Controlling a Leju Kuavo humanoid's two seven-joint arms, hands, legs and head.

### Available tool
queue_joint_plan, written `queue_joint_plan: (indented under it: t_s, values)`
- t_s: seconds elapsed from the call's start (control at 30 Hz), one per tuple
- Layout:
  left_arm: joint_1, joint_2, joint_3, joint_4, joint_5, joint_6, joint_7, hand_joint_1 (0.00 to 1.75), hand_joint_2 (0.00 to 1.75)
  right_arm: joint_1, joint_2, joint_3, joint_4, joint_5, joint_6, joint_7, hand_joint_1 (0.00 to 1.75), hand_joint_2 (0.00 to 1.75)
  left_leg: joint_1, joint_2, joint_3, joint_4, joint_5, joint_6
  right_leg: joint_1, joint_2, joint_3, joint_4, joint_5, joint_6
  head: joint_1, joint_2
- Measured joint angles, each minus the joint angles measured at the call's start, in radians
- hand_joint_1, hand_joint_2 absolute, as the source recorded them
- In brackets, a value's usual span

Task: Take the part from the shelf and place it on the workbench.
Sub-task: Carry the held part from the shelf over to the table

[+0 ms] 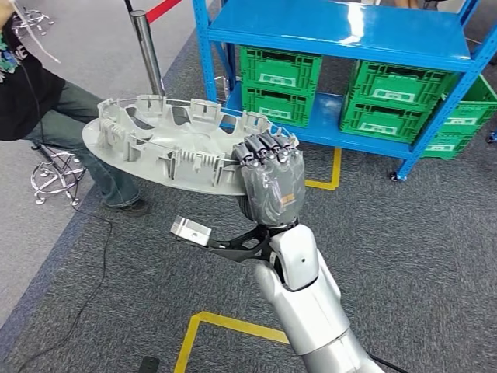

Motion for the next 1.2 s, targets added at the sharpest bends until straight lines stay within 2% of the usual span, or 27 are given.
queue_joint_plan:
  t_s: [0.07, 0.1, 0.13, 0.17, 0.2, 0.23, 0.27, 0.3, 0.33, 0.4, 0.43, 0.5, 0.53, 0.57, 0.63, 0.67, 0.8, 0.83, 0.87, 0.9, 0.93, 0.97, 1.0, 1.07, 1.1, 1.13, 1.2]
  values:
    - [0.001, 0.0, 0.003, 0.0, 0.0, -0.002, 0.0, 0.0, 1.75, -0.002, 0.0, 0.002, -0.002, 0.0, 0.0, 0.0, 1.75, 1.75, 0.006, -0.024, 0.003, -0.011, 0.008, 0.006, -0.004, 0.045, -0.018, 0.042, -0.032, 0.009, 0.002, 0.0]
    - [0.0, -0.001, 0.005, 0.0, 0.0, -0.004, 0.0, 0.0, 1.75, -0.002, -0.001, 0.002, -0.003, -0.001, 0.0, 0.0, 1.75, 1.75, 0.008, -0.037, 0.003, -0.014, 0.011, 0.009, -0.007, 0.079, -0.042, 0.092, -0.06, 0.012, 0.003, 0.0]
    - [-0.002, -0.001, 0.006, 0.0, 0.0, -0.005, 0.0, 0.0, 1.75, -0.002, -0.002, 0.002, -0.003, -0.002, 0.0, 0.0, 1.75, 1.75, 0.008, -0.05, 0.001, -0.014, 0.012, 0.011, -0.009, 0.103, -0.073, 0.155, -0.089, 0.014, 0.004, 0.0]
    - [-0.003, -0.001, 0.007, 0.0, 0.0, -0.005, 0.0, 0.0, 1.75, -0.002, -0.002, 0.002, -0.003, -0.002, 0.0, 0.0, 1.75, 1.75, 0.008, -0.064, -0.001, -0.014, 0.013, 0.012, -0.009, 0.114, -0.102, 0.214, -0.11, 0.015, 0.005, 0.0]
    - [-0.003, -0.001, 0.008, 0.0, 0.0, -0.006, 0.001, 0.0, 1.75, 0.0, -0.003, 0.002, -0.003, -0.003, 0.0, 0.0, 1.75, 1.75, 0.007, -0.079, -0.002, -0.013, 0.014, 0.013, -0.009, 0.12, -0.122, 0.25, -0.116, 0.016, 0.005, 0.0]
    - [-0.003, 0.0, 0.009, 0.0, 0.0, -0.006, 0.001, 0.0, 1.75, 0.0, -0.003, 0.002, -0.003, -0.004, 0.0, 0.0, 1.75, 1.75, 0.007, -0.094, -0.002, -0.013, 0.015, 0.013, -0.009, 0.122, -0.126, 0.253, -0.103, 0.017, 0.005, 0.0]
    - [-0.002, 0.0, 0.009, 0.0, 0.0, -0.006, 0.002, 0.0, 1.75, 0.001, -0.003, 0.001, -0.003, -0.004, 0.0, 0.0, 1.75, 1.75, 0.007, -0.11, -0.002, -0.013, 0.016, 0.012, -0.01, 0.126, -0.112, 0.218, -0.073, 0.015, 0.005, 0.0]
    - [-0.002, 0.0, 0.01, 0.0, 0.0, -0.007, 0.003, 0.0, 1.75, 0.001, -0.003, 0.001, -0.003, -0.005, 0.0, 0.0, 1.75, 1.75, 0.007, -0.125, -0.002, -0.012, 0.017, 0.01, -0.01, 0.138, -0.084, 0.155, -0.034, 0.013, 0.005, 0.0]
    - [-0.002, 0.0, 0.01, 0.0, 0.0, -0.008, 0.004, 0.0, 1.75, 0.001, -0.003, 0.002, -0.003, -0.007, 0.0, 0.0, 1.75, 1.75, 0.006, -0.139, -0.003, -0.012, 0.018, 0.007, -0.013, 0.162, -0.054, 0.09, -0.005, 0.009, 0.004, 0.0]
    - [-0.003, 0.0, 0.011, 0.0, 0.0, -0.009, 0.006, 0.0, 1.75, -0.002, -0.003, 0.003, -0.003, -0.011, 0.0, -0.001, 1.75, 1.75, 0.008, -0.162, -0.011, -0.009, 0.024, -0.002, -0.016, 0.201, -0.011, 0.001, 0.021, 0.003, 0.003, 0.0]
    - [-0.003, 0.0, 0.011, 0.0, 0.0, -0.01, 0.008, 0.0, 1.75, -0.003, -0.003, 0.004, -0.003, -0.013, 0.0, -0.001, 1.75, 1.75, 0.01, -0.171, -0.017, -0.009, 0.027, -0.008, -0.016, 0.208, -0.005, -0.009, 0.018, 0.001, 0.002, 0.0]
    - [0.0, 0.001, 0.013, 0.0, 0.0, -0.01, 0.009, 0.0, 1.75, -0.003, -0.001, 0.006, -0.002, -0.014, 0.0, -0.001, 1.75, 1.75, 0.014, -0.183, -0.024, -0.01, 0.031, -0.019, -0.015, 0.188, -0.001, -0.018, 0.022, -0.006, 0.002, 0.0]
    - [0.002, 0.001, 0.014, 0.0, 0.0, -0.01, 0.009, 0.0, 1.75, -0.003, 0.0, 0.007, -0.002, -0.015, 0.0, -0.001, 1.75, 1.75, 0.013, -0.169, -0.028, -0.002, 0.025, -0.024, -0.017, 0.176, 0.003, -0.023, 0.025, -0.011, -0.001, 0.0]
    - [0.002, 0.002, 0.015, 0.0, 0.0, -0.01, 0.01, 0.0, 1.75, -0.004, 0.001, 0.007, -0.002, -0.015, 0.0, -0.001, 1.75, 1.75, 0.012, -0.144, -0.041, 0.022, 0.008, -0.03, -0.02, 0.161, 0.007, -0.028, 0.027, -0.017, -0.005, 0.0]
    - [0.0, 0.003, 0.017, 0.0, 0.0, -0.009, 0.01, 0.0, 1.75, -0.005, 0.001, 0.007, -0.002, -0.016, 0.0, 0.0, 1.75, 1.75, 0.013, -0.087, -0.078, 0.1, -0.037, -0.04, -0.021, 0.136, 0.011, -0.034, 0.028, -0.025, -0.013, 0.0]
    - [-0.001, 0.003, 0.017, 0.0, 0.0, -0.009, 0.01, 0.0, 1.75, -0.005, 0.001, 0.007, -0.002, -0.016, 0.0, 0.0, 1.75, 1.75, 0.015, -0.075, -0.093, 0.131, -0.053, -0.043, -0.021, 0.129, 0.012, -0.034, 0.027, -0.026, -0.013, 0.0]
    - [-0.002, 0.004, 0.017, 0.0, 0.0, -0.012, 0.011, 0.0, 1.75, -0.005, 0.001, 0.007, -0.002, -0.017, 0.0, 0.0, 1.75, 1.75, 0.018, -0.065, -0.124, 0.195, -0.078, -0.048, -0.021, 0.116, 0.012, -0.033, 0.026, -0.027, -0.014, 0.0]
    - [-0.001, 0.006, 0.017, 0.0, 0.001, -0.021, 0.014, 0.0, 1.75, -0.004, 0.001, 0.009, -0.002, -0.018, 0.0, 0.002, 1.75, 1.75, 0.023, -0.058, -0.124, 0.198, -0.067, -0.052, -0.021, 0.099, 0.014, -0.033, 0.023, -0.026, -0.014, 0.0]
    - [0.0, 0.008, 0.018, 0.0, 0.002, -0.029, 0.017, 0.0, 1.75, -0.005, 0.001, 0.013, -0.001, -0.019, 0.0, 0.005, 1.75, 1.75, 0.028, -0.044, -0.108, 0.171, -0.042, -0.056, -0.022, 0.078, 0.018, -0.033, 0.018, -0.022, -0.014, 0.0]
    - [0.001, 0.011, 0.018, 0.0, 0.003, -0.038, 0.021, 0.0, 1.75, -0.005, 0.001, 0.018, 0.0, -0.02, 0.0, 0.007, 1.75, 1.75, 0.029, -0.019, -0.079, 0.122, -0.014, -0.059, -0.02, 0.058, 0.023, -0.033, 0.013, -0.016, -0.014, 0.0]
    - [0.0, 0.014, 0.019, 0.0, 0.004, -0.046, 0.024, 0.0, 1.75, -0.006, 0.001, 0.022, 0.0, -0.022, 0.0, 0.01, 1.75, 1.75, 0.028, 0.005, -0.045, 0.057, 0.015, -0.057, -0.017, 0.038, 0.028, -0.031, 0.006, -0.008, -0.015, 0.0]
    - [-0.002, 0.015, 0.019, 0.0, 0.004, -0.049, 0.026, 0.0, 1.75, -0.007, 0.001, 0.024, 0.0, -0.022, 0.0, 0.011, 1.75, 1.75, 0.024, 0.023, -0.023, 0.015, 0.023, -0.05, -0.014, 0.026, 0.031, -0.03, 0.001, -0.002, -0.015, 0.0]
    - [-0.003, 0.016, 0.019, 0.0, 0.004, -0.051, 0.027, 0.0, 1.75, -0.008, 0.001, 0.026, 0.0, -0.023, 0.0, 0.011, 1.75, 1.75, 0.018, 0.029, -0.018, 0.0, 0.018, -0.042, -0.01, 0.015, 0.032, -0.03, -0.003, 0.004, -0.015, 0.0]
    - [-0.002, 0.017, 0.021, 0.0, 0.005, -0.055, 0.028, 0.0, 1.75, -0.01, 0.001, 0.03, 0.001, -0.025, 0.0, 0.012, 1.75, 1.75, 0.016, 0.007, -0.02, -0.004, 0.015, -0.024, -0.01, -0.006, 0.037, -0.032, -0.011, 0.014, -0.013, 0.0]
    - [0.001, 0.018, 0.022, 0.0, 0.005, -0.055, 0.028, 0.0, 1.75, -0.011, 0.001, 0.032, 0.002, -0.026, 0.0, 0.012, 1.75, 1.75, 0.017, -0.006, -0.019, -0.005, 0.014, -0.018, -0.013, 0.008, 0.036, -0.025, -0.021, 0.019, -0.012, 0.0]
    - [0.002, 0.019, 0.023, 0.0, 0.005, -0.055, 0.029, 0.0, 1.75, -0.012, 0.002, 0.033, 0.002, -0.027, 0.0, 0.012, 1.75, 1.75, 0.018, -0.019, -0.017, -0.007, 0.015, -0.011, -0.017, 0.033, 0.027, -0.002, -0.039, 0.022, -0.01, 0.0]
    - [0.001, 0.019, 0.024, 0.0, 0.005, -0.056, 0.029, 0.0, 1.75, -0.013, 0.001, 0.034, 0.003, -0.027, 0.0, 0.012, 1.75, 1.75, 0.019, -0.044, -0.015, -0.008, 0.014, -0.001, -0.019, 0.099, -0.028, 0.111, -0.095, 0.022, -0.007, 0.0]
